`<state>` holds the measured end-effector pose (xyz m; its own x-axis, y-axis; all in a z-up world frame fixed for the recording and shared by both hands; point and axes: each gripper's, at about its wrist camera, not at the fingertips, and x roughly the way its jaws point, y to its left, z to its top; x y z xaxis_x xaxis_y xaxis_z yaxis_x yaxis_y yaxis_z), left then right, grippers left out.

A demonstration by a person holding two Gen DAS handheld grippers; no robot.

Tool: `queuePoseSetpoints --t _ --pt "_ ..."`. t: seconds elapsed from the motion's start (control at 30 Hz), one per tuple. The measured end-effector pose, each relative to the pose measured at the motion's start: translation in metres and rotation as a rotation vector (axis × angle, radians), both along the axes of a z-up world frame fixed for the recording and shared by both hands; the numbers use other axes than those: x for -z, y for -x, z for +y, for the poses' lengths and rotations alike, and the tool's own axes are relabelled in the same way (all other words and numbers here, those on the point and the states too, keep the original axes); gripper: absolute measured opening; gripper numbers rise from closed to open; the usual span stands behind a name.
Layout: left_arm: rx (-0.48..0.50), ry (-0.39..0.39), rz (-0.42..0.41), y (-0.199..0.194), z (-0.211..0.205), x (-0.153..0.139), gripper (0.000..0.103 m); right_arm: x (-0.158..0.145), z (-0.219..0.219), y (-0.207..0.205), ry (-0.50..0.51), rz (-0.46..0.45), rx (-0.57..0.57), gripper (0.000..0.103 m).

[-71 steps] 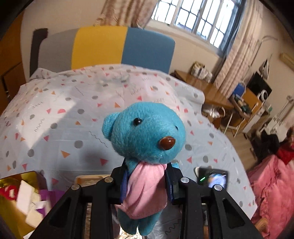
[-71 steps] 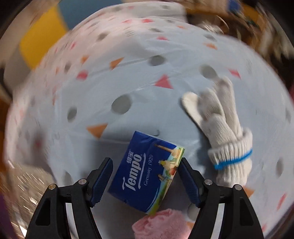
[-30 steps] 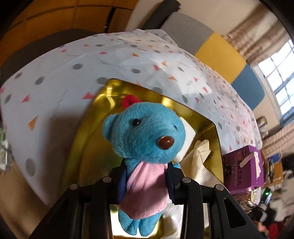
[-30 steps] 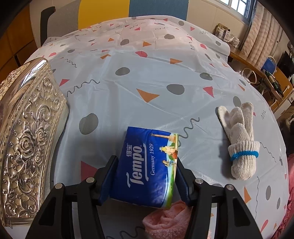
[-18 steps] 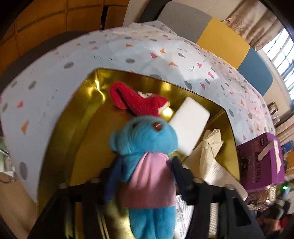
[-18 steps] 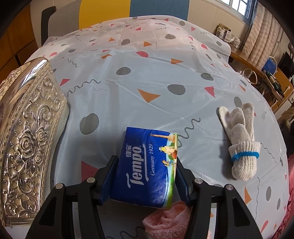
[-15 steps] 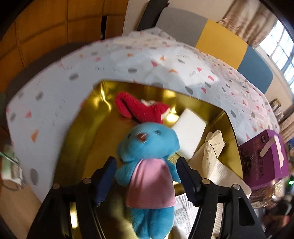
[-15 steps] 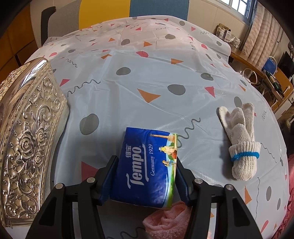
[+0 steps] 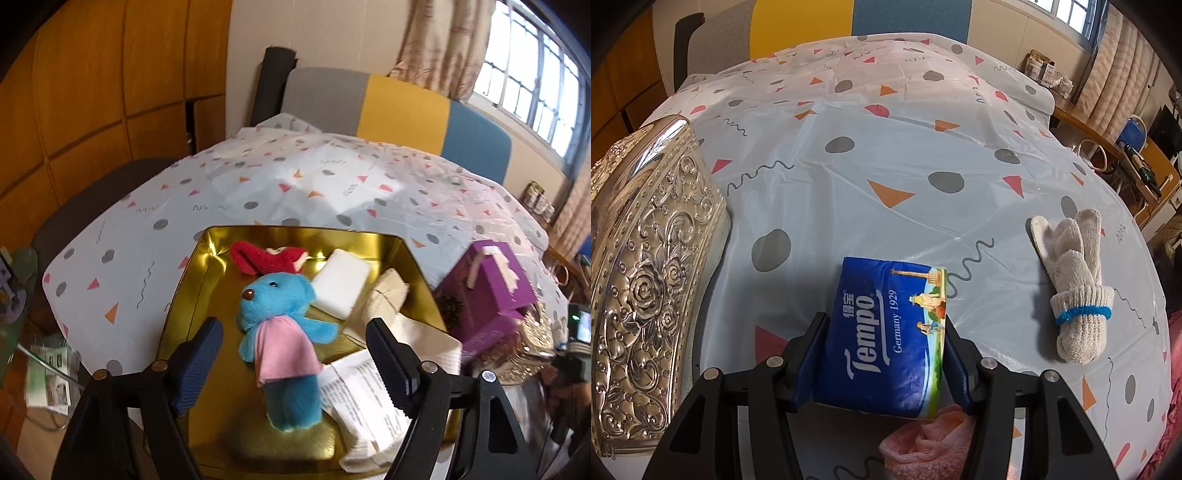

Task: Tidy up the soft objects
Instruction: 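Carry the Tempo tissue pack to the gold tray and release it with the right tool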

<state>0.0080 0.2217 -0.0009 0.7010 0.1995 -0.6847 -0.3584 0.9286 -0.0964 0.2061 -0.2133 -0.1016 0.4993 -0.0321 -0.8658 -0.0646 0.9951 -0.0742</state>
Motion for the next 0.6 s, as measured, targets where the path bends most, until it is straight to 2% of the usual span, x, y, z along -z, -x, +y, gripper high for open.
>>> queuePoseSetpoints --t 0.1,0.27,0.6 --pt "0.010 -0.015 -0.014 0.005 -0.009 -0.005 0.086 0.000 0.000 0.000 0.001 0.000 -0.001 0.057" --pt "0.004 -0.052 0.002 0.006 -0.020 -0.006 0.086 -0.001 0.002 0.000 0.010 -0.007 0.000 0.055" --pt "0.001 -0.064 -0.008 0.012 -0.024 -0.007 0.093 -0.002 -0.002 -0.004 -0.028 0.006 0.031 0.054"
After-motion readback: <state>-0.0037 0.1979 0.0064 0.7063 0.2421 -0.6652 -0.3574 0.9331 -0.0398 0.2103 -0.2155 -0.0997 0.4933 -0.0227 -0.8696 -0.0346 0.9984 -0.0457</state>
